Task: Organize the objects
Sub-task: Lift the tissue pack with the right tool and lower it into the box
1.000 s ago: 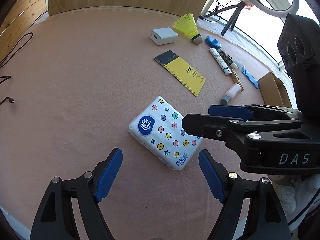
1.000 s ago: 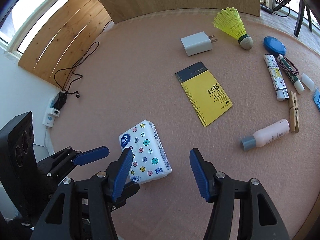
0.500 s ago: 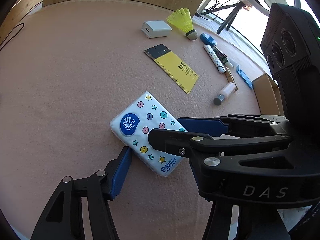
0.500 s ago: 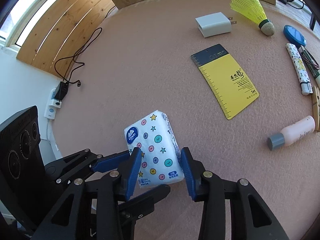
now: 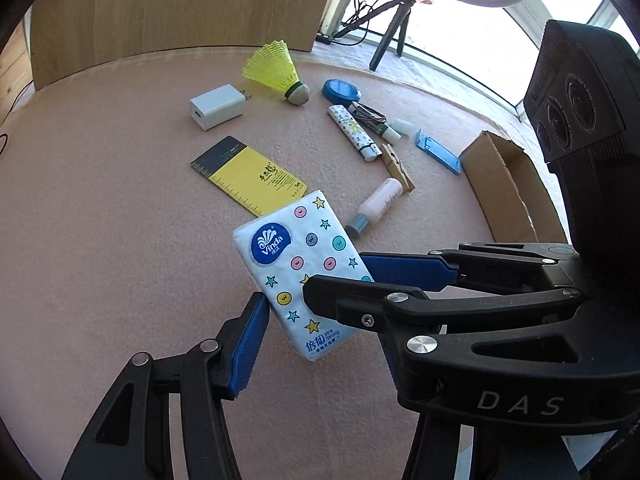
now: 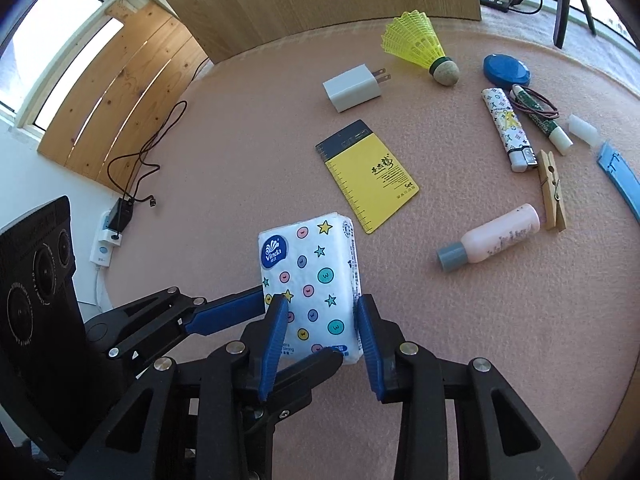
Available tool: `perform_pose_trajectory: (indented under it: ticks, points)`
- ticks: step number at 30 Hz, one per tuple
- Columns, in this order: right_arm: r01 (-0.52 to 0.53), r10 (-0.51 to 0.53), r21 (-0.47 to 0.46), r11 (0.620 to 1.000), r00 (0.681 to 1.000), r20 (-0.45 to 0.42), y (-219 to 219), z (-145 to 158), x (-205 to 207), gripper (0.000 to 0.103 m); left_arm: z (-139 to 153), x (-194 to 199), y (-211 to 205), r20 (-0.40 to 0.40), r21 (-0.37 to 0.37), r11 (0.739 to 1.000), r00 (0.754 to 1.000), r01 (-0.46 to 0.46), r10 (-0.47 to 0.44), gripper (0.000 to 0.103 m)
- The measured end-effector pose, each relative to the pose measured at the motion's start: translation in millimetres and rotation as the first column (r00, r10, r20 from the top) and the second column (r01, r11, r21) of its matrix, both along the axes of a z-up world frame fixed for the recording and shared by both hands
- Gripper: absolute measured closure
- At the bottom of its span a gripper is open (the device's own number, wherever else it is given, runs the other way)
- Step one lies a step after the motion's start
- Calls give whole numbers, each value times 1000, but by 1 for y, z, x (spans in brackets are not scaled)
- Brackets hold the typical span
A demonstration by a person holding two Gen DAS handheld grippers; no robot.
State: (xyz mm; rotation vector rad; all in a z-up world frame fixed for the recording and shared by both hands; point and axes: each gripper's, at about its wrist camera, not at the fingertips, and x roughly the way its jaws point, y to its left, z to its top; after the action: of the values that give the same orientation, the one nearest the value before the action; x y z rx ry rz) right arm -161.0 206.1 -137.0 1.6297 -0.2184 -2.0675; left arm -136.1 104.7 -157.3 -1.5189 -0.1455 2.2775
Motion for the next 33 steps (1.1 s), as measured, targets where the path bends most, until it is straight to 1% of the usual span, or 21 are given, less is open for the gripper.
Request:
perform_pose_trajectory:
  ticks: [7,12,18,26,33]
  points:
    - [129,-129,-5,992,989,-69,67,27,0,70,25,-13,68,-62,9,993,991,119,-118,45]
    - [220,-217,9,976,968,-125,117,47,1,70,41,-24,126,-101,33,980,976,199,-195,45]
    - [318,-312,12,948,936,-161,178,61,-2,70,56,-32,194,-140,45,959,953,278,-270,45]
    - [402,-392,21,915,902,-181,243,68,-7,70,60,-46,264,-152,69,939,934,336,-323,45]
    - [434,-417,45,900,886,-203,269,68,-7,70,58,-50,300,-154,63,928,922,368,-355,45]
